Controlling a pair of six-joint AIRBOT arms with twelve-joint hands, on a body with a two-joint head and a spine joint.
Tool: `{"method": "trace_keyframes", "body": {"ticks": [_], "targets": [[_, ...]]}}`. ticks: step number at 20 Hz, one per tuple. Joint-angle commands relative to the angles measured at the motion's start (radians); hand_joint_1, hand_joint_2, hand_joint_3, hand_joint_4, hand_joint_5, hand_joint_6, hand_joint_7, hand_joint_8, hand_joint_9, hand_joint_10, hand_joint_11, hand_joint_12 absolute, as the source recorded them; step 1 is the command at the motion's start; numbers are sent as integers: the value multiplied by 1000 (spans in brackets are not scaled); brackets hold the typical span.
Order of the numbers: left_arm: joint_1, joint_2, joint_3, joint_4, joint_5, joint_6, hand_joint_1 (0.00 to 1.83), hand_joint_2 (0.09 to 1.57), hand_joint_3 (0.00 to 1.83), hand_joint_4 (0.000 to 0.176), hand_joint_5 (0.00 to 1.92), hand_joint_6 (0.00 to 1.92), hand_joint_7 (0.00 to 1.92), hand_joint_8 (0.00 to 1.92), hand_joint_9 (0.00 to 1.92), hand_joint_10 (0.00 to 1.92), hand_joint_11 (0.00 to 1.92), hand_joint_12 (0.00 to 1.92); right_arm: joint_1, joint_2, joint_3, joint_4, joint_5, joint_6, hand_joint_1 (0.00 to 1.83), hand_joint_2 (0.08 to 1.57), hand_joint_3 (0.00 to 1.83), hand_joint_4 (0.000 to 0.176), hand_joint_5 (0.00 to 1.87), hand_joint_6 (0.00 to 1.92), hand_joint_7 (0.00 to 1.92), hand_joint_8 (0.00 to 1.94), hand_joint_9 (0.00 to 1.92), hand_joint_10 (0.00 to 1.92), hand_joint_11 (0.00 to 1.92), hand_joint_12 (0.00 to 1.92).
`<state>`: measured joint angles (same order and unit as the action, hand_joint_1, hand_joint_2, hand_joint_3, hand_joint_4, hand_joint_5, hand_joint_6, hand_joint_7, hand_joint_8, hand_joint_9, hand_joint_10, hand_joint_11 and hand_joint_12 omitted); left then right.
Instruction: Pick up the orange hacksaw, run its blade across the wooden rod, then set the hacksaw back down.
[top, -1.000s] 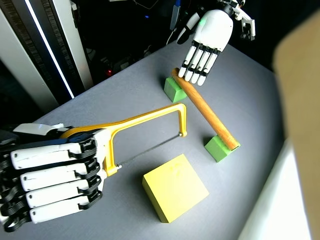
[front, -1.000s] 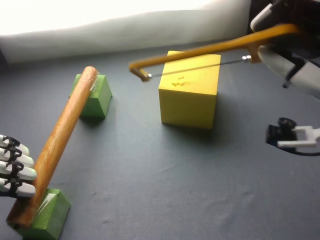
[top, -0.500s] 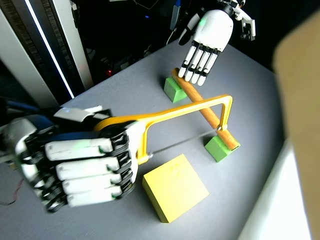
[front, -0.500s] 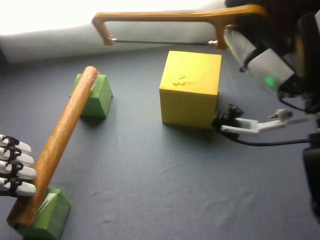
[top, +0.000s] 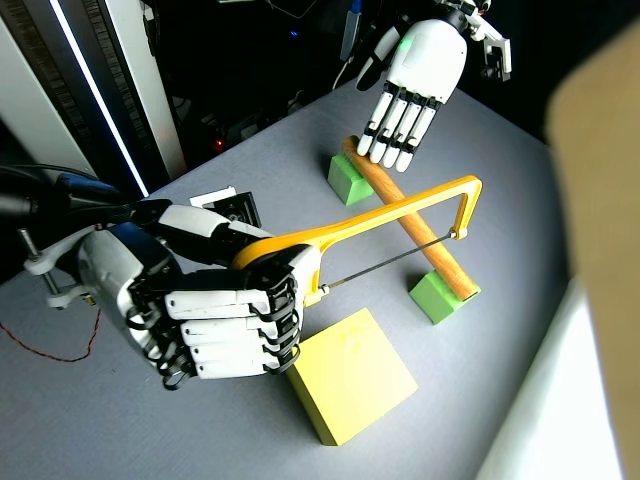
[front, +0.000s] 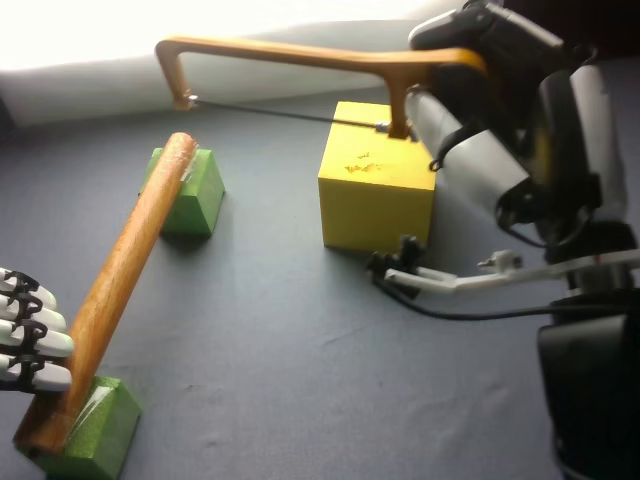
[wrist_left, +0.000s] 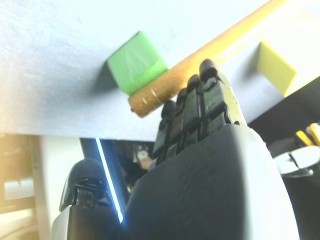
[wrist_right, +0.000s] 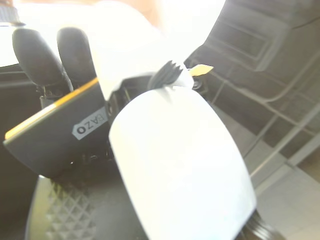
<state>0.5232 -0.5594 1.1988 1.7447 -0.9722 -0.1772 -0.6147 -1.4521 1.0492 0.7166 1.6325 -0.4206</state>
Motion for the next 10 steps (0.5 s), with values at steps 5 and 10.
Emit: {"method": "trace_keyframes", "body": {"ticks": [5,10], "targets": [[-10,1,3,-53,-10,1,55,1218,2,0,13,2,27,2,39,1,0,268,11,-50,-2,-56,96,4,1366,1162,1,0,790,1001,878,1216,890,1339,842,1355],[-10,1,0,-53,-6,1,86,1212,0,0,5,0,42,1,61,3,0,317,-11,-103,8,-38,83,-16,1365,1165,0,0,780,1007,884,1202,875,1369,816,1408]]}}
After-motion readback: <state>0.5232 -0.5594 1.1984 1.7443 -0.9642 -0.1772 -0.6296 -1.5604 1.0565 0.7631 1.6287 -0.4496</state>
